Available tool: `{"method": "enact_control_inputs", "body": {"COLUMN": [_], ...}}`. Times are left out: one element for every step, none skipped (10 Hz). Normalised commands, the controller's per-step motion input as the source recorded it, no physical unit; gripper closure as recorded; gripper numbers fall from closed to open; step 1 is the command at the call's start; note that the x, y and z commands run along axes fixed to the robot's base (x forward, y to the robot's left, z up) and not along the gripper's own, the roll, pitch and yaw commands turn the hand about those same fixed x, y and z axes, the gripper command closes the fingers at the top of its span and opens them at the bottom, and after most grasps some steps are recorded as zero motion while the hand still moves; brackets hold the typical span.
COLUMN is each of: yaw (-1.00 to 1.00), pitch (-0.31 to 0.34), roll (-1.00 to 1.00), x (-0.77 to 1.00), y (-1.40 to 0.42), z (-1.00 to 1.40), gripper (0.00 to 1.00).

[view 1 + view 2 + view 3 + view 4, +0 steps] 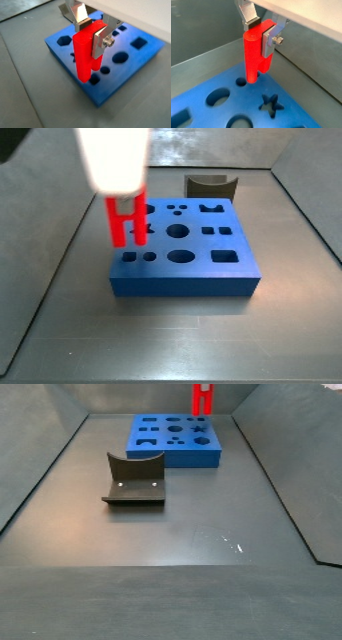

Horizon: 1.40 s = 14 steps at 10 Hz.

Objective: Insert the square-circle object.

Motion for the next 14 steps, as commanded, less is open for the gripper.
{"method": "enact_control_inputs", "body": {"yaw": [-0.97, -0.81, -0.29, 0.00, 0.00, 0.00, 0.09, 0.16, 0.24, 0.31, 0.28, 0.20, 0.00, -0.25], "pitch": [-0.079, -0.040, 0.000, 0.000, 0.019, 0.000, -0.019, -0.026, -0.063, -0.107, -0.159, -0.167, -0.131, 0.000], "roll": [-0.05, -0.02, 0.00, 0.03, 0.03, 0.00, 0.00, 0.03, 0.05, 0.10, 0.11, 0.11, 0.10, 0.09], "x": [0.00, 0.14, 0.17, 0.00, 0.25, 0.31, 0.28, 0.25, 0.12, 0.00, -0.07, -0.08, 0.03, 0.23], "y": [-0.11, -0.14, 0.00, 0.00, -0.03, -0.01, -0.07, -0.11, -0.11, -0.15, -0.11, -0.09, 0.00, 0.00], "z": [-0.24, -0.23, -0.08, -0.03, -0.31, -0.49, -0.63, -0.67, -0.71, -0.75, -0.85, -0.87, -0.91, -0.78], "gripper": [1.00, 1.00, 1.00, 1.00, 1.00, 1.00, 1.00, 1.00, 1.00, 1.00, 1.00, 1.00, 1.00, 1.00]}}
